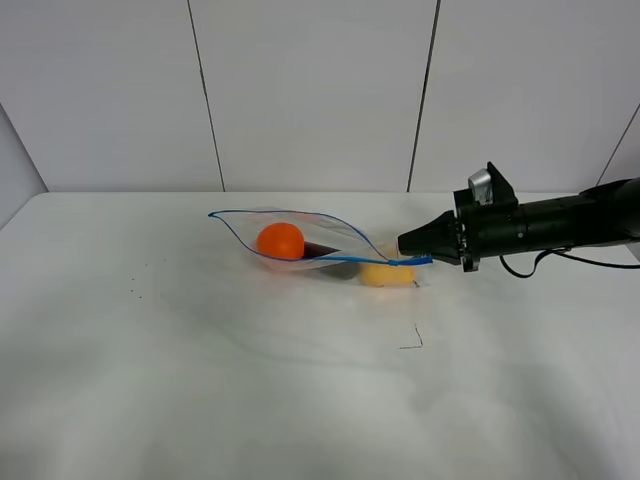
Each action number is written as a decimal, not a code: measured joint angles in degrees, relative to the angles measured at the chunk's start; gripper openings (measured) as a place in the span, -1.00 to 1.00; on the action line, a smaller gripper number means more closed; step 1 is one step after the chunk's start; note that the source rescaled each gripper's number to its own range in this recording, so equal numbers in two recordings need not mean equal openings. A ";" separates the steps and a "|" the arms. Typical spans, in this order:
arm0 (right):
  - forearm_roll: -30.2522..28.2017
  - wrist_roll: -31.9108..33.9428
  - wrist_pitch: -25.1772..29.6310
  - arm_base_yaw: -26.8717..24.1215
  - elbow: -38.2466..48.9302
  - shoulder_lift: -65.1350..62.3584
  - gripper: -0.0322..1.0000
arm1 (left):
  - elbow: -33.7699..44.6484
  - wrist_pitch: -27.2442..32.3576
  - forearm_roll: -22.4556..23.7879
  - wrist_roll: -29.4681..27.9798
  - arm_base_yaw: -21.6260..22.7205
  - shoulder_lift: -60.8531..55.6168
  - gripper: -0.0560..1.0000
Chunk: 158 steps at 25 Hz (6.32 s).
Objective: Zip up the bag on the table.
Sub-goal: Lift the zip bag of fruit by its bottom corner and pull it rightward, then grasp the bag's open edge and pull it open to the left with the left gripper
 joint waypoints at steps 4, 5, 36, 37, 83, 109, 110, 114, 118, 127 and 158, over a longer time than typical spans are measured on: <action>-0.49 0.34 0.00 0.00 0.00 -0.02 -0.94 | 0.00 0.00 0.00 0.00 0.00 0.00 1.00; -0.53 0.87 0.00 0.00 0.00 -0.02 -0.94 | 0.00 0.00 0.00 0.00 0.00 0.00 1.00; -2.16 4.23 0.14 0.00 0.00 -0.02 -0.94 | -23.69 -23.51 -4.87 28.43 -21.99 51.18 0.90; -2.16 4.30 0.14 0.00 0.00 -0.02 -0.94 | -23.69 -24.77 -1.81 27.18 -24.91 52.74 0.90; 0.23 7.51 0.17 0.00 0.00 -0.02 -0.94 | -40.73 -23.71 98.97 -52.08 -73.75 115.67 0.75; 0.17 7.61 0.17 0.00 0.00 -0.02 -0.94 | -41.37 -24.59 98.99 -51.85 -71.68 118.18 -0.25; 0.17 7.61 0.17 0.00 0.00 -0.02 -0.94 | -41.37 -24.59 98.99 -51.85 -71.53 118.18 -0.25; 0.17 7.61 0.17 0.00 0.00 -0.02 -0.94 | -41.37 -24.48 98.99 -51.85 -71.17 118.18 -0.29; 0.17 7.61 0.17 0.00 0.00 -0.02 -0.94 | -41.37 -24.69 98.99 -51.85 -71.17 118.18 -0.45; 0.17 7.61 0.17 0.00 0.00 -0.02 -0.94 | -41.37 -26.54 98.99 -51.83 -71.23 118.18 -0.51; 0.18 7.61 0.17 0.18 0.00 -0.02 -0.94 | -39.68 -21.18 100.29 -49.45 -71.74 118.18 -0.89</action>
